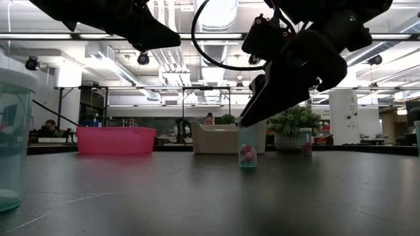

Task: Pick and place medicine bottles into bin by pill shape (circle, oval)
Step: Put the blue capsule bottle into the white bin

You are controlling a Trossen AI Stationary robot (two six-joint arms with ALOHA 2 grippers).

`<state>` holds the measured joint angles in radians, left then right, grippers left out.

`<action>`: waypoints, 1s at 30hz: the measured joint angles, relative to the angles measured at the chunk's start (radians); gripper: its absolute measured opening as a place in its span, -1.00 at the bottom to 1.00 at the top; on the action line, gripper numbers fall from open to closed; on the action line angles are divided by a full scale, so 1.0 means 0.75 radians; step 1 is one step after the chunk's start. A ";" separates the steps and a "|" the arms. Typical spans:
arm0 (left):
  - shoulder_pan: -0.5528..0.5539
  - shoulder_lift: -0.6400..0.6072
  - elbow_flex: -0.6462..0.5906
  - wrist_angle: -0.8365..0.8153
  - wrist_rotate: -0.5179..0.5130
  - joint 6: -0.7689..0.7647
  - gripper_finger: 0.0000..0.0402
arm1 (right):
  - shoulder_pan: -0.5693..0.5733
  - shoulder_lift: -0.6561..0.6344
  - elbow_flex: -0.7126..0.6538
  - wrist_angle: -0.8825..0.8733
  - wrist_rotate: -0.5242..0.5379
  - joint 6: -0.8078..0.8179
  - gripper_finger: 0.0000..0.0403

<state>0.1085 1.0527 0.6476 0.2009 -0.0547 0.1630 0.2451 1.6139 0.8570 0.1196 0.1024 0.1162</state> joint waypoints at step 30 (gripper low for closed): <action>0.003 -0.026 0.000 -0.003 -0.005 0.185 -0.18 | -0.096 -0.111 0.100 -0.131 0.004 0.057 -0.42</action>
<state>0.1108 1.0335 0.6476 0.1984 -0.0582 0.3016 0.1735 1.5305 0.9321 0.0213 0.1056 0.1593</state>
